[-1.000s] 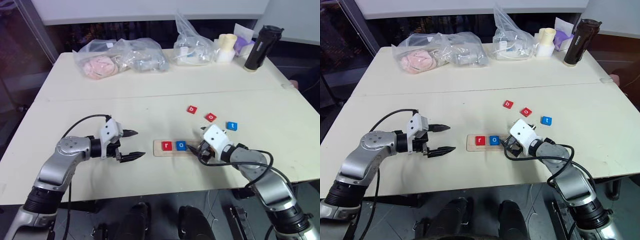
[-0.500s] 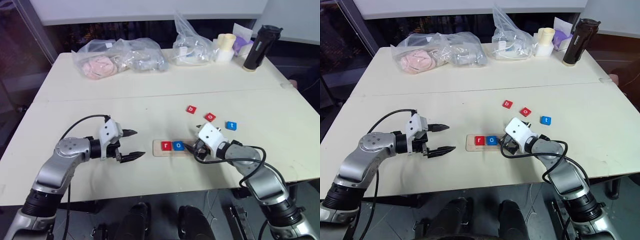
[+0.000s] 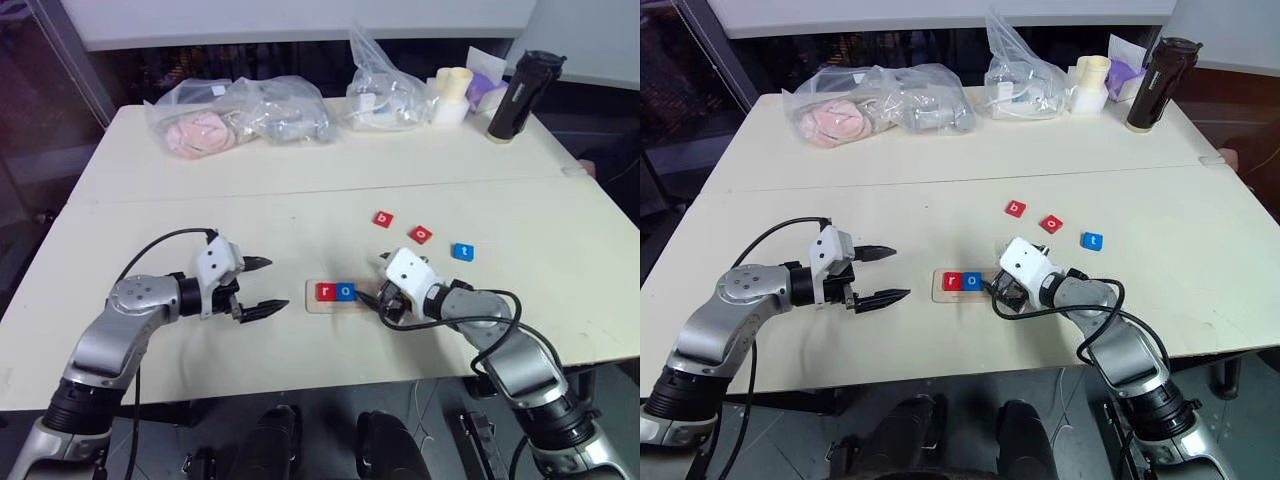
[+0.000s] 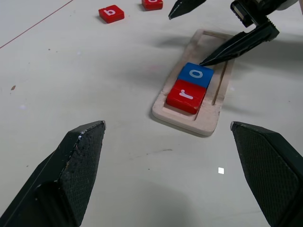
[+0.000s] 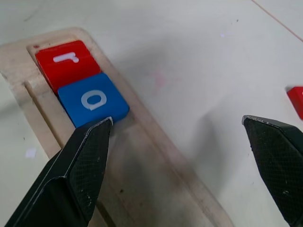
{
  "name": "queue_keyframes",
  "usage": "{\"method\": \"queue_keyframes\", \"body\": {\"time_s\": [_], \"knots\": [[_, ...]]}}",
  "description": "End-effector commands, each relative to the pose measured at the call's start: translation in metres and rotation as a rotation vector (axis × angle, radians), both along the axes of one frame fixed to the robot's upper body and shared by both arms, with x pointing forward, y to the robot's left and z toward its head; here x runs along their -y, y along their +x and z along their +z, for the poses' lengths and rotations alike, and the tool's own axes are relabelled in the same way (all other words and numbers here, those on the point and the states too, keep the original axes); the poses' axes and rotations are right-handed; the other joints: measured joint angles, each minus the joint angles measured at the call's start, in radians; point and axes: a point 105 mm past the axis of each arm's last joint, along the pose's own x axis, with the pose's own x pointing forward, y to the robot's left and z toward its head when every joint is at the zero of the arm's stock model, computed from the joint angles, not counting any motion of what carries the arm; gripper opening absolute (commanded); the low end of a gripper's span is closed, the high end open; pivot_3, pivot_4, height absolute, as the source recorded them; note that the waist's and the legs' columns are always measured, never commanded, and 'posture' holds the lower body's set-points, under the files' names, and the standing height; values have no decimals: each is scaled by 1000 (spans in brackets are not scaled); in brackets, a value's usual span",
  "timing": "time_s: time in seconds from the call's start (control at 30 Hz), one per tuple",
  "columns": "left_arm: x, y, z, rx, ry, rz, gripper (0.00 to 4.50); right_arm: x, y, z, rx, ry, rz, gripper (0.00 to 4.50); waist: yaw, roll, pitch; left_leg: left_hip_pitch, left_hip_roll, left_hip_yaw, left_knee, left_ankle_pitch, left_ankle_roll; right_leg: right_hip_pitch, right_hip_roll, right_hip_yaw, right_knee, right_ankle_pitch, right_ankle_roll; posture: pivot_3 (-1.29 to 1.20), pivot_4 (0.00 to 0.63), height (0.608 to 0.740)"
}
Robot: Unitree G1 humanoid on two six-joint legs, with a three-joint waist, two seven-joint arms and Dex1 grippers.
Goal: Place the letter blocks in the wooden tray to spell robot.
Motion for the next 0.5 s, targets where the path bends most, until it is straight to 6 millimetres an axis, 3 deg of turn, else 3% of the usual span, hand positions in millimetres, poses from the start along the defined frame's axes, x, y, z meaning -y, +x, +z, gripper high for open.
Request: {"method": "queue_keyframes", "body": {"time_s": [0.03, 0.3, 0.5], "knots": [[0, 0, 13, 54, -12, 0, 4447, -8, 1, 6, 24, 9, 26, 4500, 0, 0, 0, 0, 0, 0, 0, 0, 0, 0, 0, 0, 0, 0, 0, 0, 150, 725], [1, 2, 14, 59, -13, 1, 4447, -11, 1, 6, 24, 11, 34, 4500, 0, 0, 0, 0, 0, 0, 0, 0, 0, 0, 0, 0, 0, 0, 0, 0, 150, 725], [1, 2, 13, 58, -15, -5, 4447, -5, 4, 36, 66, 96, 6, 4500, 0, 0, 0, 0, 0, 0, 0, 0, 0, 0, 0, 0, 0, 0, 0, 0, 150, 725]]}}
